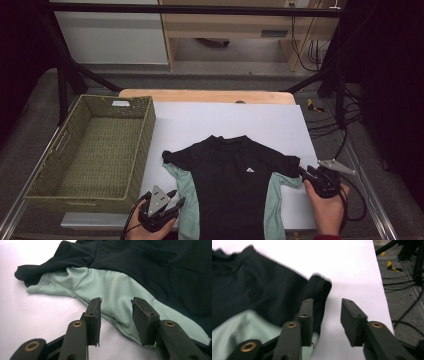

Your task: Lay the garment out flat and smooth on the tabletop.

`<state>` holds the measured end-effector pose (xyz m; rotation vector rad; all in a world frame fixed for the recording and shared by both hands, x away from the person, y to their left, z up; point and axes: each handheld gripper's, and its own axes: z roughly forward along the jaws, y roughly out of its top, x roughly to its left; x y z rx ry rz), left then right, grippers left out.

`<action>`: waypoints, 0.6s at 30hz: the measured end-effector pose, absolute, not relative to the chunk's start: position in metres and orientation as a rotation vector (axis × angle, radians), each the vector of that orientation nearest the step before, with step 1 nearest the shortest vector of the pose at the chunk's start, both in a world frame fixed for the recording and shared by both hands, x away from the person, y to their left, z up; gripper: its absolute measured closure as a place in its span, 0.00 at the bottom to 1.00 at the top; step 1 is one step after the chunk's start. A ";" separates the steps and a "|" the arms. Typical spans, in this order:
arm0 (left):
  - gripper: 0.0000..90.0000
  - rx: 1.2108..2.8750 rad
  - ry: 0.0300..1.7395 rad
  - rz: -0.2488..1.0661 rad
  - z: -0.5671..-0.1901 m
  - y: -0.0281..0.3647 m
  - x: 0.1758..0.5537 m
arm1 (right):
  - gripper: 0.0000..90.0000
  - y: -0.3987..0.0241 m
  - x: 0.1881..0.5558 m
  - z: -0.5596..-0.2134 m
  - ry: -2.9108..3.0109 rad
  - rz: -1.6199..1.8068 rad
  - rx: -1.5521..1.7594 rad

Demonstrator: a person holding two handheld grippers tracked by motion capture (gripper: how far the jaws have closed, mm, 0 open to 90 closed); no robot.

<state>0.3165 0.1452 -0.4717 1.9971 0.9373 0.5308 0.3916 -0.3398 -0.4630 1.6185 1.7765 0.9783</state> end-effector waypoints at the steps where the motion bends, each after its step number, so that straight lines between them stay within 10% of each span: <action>1: 0.66 1.998 0.936 0.533 -0.472 0.145 0.316 | 0.65 -0.339 0.398 -0.463 1.780 0.996 1.619; 5: 0.66 1.999 0.936 0.530 -0.473 0.144 0.317 | 0.61 -0.329 0.418 -0.464 1.817 1.029 1.581; 9: 0.66 1.999 0.935 0.528 -0.473 0.144 0.317 | 0.93 -0.322 0.427 -0.468 1.833 0.921 1.594; 18: 0.64 2.001 0.950 0.539 -0.473 0.145 0.318 | 0.87 -0.348 0.423 -0.482 1.746 0.905 1.779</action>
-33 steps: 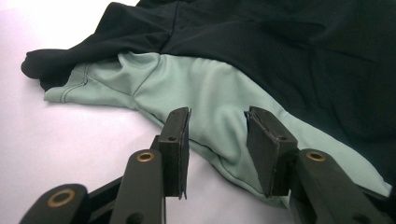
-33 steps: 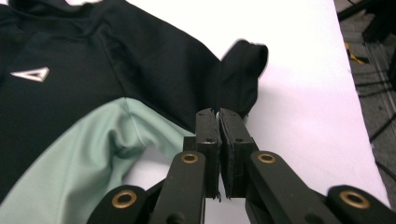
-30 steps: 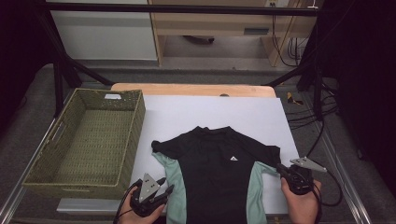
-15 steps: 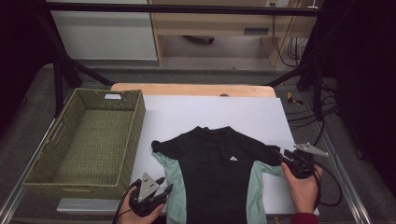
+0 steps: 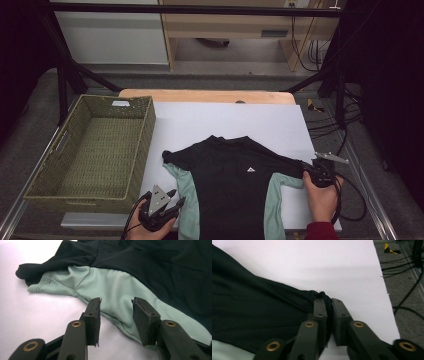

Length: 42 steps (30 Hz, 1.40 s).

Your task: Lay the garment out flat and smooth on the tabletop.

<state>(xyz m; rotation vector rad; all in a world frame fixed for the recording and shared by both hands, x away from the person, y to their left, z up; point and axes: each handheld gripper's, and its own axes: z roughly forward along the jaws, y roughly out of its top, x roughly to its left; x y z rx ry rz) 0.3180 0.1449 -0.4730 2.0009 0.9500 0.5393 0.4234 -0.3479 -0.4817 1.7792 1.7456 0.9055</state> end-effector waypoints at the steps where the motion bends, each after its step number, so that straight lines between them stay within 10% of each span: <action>1: 0.64 2.000 0.952 0.541 -0.473 0.145 0.318 | 0.84 -0.347 0.422 -0.480 1.736 0.908 1.772; 17: 0.61 1.919 1.057 0.656 -0.462 0.149 0.355 | 0.71 -0.308 0.360 -0.461 1.821 1.007 1.607; 42: 0.64 2.049 1.183 0.576 -0.482 0.136 0.436 | 0.69 -0.301 0.363 -0.466 1.907 1.010 1.575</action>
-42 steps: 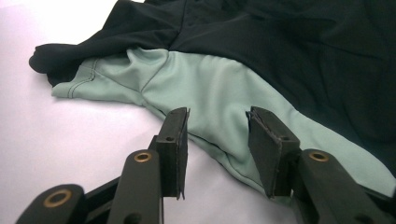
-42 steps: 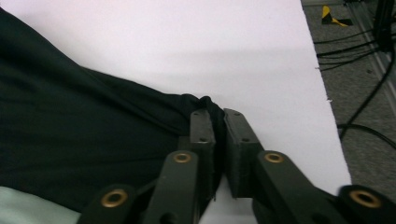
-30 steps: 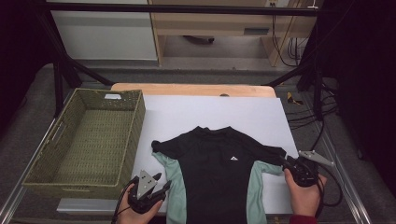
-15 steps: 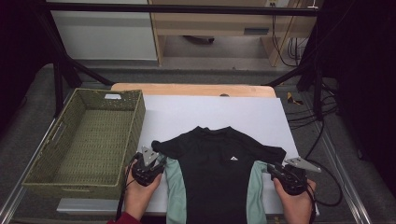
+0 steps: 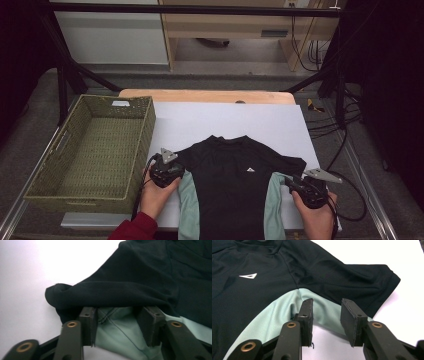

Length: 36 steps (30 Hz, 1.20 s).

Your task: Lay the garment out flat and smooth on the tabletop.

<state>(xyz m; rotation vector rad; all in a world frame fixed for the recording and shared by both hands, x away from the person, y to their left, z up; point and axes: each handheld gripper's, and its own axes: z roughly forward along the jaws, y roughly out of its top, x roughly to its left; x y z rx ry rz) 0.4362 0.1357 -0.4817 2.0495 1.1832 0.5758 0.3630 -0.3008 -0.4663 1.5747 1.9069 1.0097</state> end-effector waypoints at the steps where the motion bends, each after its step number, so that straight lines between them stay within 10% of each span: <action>1: 0.69 2.052 1.174 0.573 -0.482 0.136 0.436 | 0.69 -0.301 0.363 -0.466 1.909 1.010 1.574; 8: 0.94 2.044 1.163 0.583 -0.482 0.133 0.429 | 0.69 -0.301 0.363 -0.466 1.914 1.009 1.570; 36: 0.93 1.928 1.171 0.657 -0.475 0.153 0.358 | 0.70 -0.299 0.363 -0.467 1.928 1.001 1.567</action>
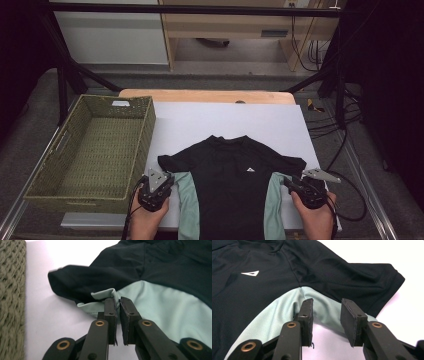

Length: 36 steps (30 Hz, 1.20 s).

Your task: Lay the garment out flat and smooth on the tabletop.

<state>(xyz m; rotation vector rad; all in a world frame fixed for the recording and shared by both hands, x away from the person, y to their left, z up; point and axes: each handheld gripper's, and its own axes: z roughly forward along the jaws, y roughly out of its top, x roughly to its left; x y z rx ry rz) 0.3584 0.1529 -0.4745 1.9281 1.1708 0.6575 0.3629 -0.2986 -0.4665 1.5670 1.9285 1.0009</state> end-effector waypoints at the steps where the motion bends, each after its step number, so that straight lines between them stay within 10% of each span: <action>1: 0.93 1.929 1.171 0.656 -0.475 0.154 0.357 | 0.70 -0.299 0.363 -0.467 1.930 1.001 1.564; 36: 0.63 2.014 1.045 0.499 -0.487 0.132 0.309 | 0.63 -0.277 0.351 -0.463 2.038 1.042 1.456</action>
